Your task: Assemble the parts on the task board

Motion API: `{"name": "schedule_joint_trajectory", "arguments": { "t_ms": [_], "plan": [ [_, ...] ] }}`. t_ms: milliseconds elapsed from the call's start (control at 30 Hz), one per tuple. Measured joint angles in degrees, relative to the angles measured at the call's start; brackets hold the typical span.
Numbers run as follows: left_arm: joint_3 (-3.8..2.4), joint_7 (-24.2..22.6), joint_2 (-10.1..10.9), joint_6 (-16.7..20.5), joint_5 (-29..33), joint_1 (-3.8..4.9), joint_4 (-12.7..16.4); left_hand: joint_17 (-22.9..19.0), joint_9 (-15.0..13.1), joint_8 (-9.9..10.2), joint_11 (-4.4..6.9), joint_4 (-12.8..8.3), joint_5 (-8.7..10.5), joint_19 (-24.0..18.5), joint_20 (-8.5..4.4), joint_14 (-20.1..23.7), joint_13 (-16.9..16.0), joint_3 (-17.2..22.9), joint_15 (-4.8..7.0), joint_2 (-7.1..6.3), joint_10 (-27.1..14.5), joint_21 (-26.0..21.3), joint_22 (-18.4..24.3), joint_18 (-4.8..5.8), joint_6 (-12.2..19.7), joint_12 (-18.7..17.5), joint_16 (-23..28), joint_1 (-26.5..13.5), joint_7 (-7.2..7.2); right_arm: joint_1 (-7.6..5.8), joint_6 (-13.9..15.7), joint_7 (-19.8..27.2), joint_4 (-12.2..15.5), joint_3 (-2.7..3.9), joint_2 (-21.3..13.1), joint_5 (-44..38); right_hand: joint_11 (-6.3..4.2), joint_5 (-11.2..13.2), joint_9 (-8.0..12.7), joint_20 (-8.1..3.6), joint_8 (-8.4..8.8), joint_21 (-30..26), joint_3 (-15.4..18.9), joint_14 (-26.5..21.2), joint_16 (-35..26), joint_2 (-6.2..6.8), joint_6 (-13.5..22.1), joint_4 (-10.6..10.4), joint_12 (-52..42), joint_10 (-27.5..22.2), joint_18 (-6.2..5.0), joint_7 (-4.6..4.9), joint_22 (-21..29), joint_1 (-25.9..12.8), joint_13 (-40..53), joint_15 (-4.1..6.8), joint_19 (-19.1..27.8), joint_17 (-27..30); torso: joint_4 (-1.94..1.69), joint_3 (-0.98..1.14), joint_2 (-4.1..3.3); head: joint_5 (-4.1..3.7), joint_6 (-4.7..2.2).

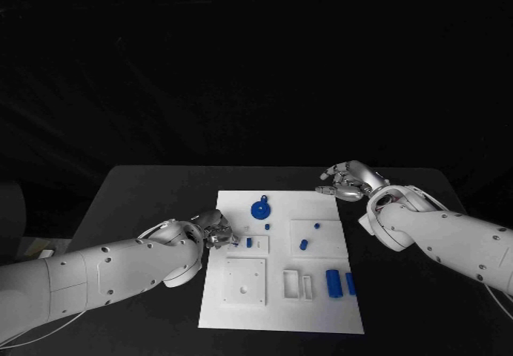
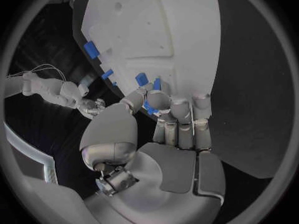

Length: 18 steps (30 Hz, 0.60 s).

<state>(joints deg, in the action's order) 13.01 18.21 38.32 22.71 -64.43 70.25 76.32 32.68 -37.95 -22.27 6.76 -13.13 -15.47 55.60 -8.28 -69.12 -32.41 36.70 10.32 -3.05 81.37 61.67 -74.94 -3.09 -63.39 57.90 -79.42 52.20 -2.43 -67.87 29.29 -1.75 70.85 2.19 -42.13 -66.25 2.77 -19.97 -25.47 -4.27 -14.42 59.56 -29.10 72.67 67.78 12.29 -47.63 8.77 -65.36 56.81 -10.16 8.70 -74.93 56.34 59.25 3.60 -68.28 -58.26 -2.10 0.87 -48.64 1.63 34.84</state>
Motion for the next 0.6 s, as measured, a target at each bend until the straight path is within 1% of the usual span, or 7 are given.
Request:
{"name": "schedule_joint_trajectory", "arguments": {
  "t_ms": [100,200,367,467,600],
  "plan": [
    [0.01,0.0,0.03,-0.06,-0.26,0.0,0.05,0.0,-0.07,0.04,0.0,0.0,-0.05,0.0,0.0,0.0,0.01,0.0,0.0,0.0,0.0,0.0,0.0,0.0,0.0,0.0,-0.21,0.0,0.0,0.0,-0.02,0.0,-0.01,0.0,-0.01,0.0,0.0,0.0,0.0,0.01,0.0,-0.18,0.0,0.0,0.0,0.0,0.0,0.0,0.0,0.0,0.0,0.0,0.0,0.0,-0.06,0.0,0.0,0.0,0.0,-0.03,0.01,0.0,0.01],
    [0.01,0.0,0.04,-0.15,-0.41,-0.01,0.11,0.0,-0.08,-0.09,0.0,0.0,-0.5,0.0,0.0,0.0,0.07,0.0,0.0,0.0,0.0,0.0,0.0,0.0,0.0,0.0,-0.21,0.0,0.0,0.0,-0.03,-0.01,-0.03,0.0,0.0,0.0,0.0,0.0,0.0,0.01,0.0,-0.18,0.0,0.0,0.0,0.0,0.0,0.0,0.0,0.0,0.0,0.0,0.0,0.0,-0.06,0.0,0.0,0.0,0.0,-0.04,0.01,0.03,0.04],
    [0.01,0.08,0.07,-0.32,-0.66,-0.03,0.19,0.0,-0.08,-0.3,0.0,-0.01,-0.53,0.0,0.0,-0.03,0.07,0.0,-0.03,0.0,0.0,0.0,0.01,0.0,0.0,0.0,-0.21,0.0,0.0,0.0,-0.03,-0.01,-0.04,0.0,0.04,0.0,0.0,0.0,0.0,0.01,0.0,-0.18,0.0,0.0,0.0,0.0,0.01,0.0,0.0,0.0,0.0,0.0,0.01,0.0,-0.06,0.0,0.01,0.0,-0.01,-0.07,0.03,0.07,0.16],
    [-0.01,0.09,0.13,-0.48,-0.75,-0.03,0.22,0.0,-0.08,-0.3,0.0,-0.01,-0.89,0.0,0.0,-0.03,0.07,0.0,-0.03,0.0,0.0,0.0,0.01,0.0,0.0,0.0,-0.21,0.0,0.0,0.0,-0.03,-0.01,-0.06,0.0,0.01,0.0,0.0,0.0,0.0,0.02,0.0,-0.18,0.0,0.0,0.0,0.0,0.01,0.0,0.0,0.0,0.0,-0.01,0.01,0.0,-0.05,0.0,0.01,0.0,-0.01,-0.07,0.03,0.07,0.19],
    [-0.04,0.09,0.23,-0.7,-0.81,-0.03,0.25,0.0,-0.08,-0.3,0.0,-0.01,-0.89,0.0,0.0,-0.04,0.06,-0.01,-0.04,0.0,0.0,0.0,0.01,0.0,0.0,0.0,-0.21,0.0,0.0,0.0,-0.04,-0.01,-0.07,0.0,0.0,0.0,0.0,0.0,0.0,0.03,0.0,-0.18,0.0,0.0,0.0,0.0,0.01,0.0,0.0,0.0,0.0,-0.01,0.01,0.0,-0.05,0.0,0.02,0.0,-0.01,-0.07,0.03,0.11,0.23]
  ]
}}
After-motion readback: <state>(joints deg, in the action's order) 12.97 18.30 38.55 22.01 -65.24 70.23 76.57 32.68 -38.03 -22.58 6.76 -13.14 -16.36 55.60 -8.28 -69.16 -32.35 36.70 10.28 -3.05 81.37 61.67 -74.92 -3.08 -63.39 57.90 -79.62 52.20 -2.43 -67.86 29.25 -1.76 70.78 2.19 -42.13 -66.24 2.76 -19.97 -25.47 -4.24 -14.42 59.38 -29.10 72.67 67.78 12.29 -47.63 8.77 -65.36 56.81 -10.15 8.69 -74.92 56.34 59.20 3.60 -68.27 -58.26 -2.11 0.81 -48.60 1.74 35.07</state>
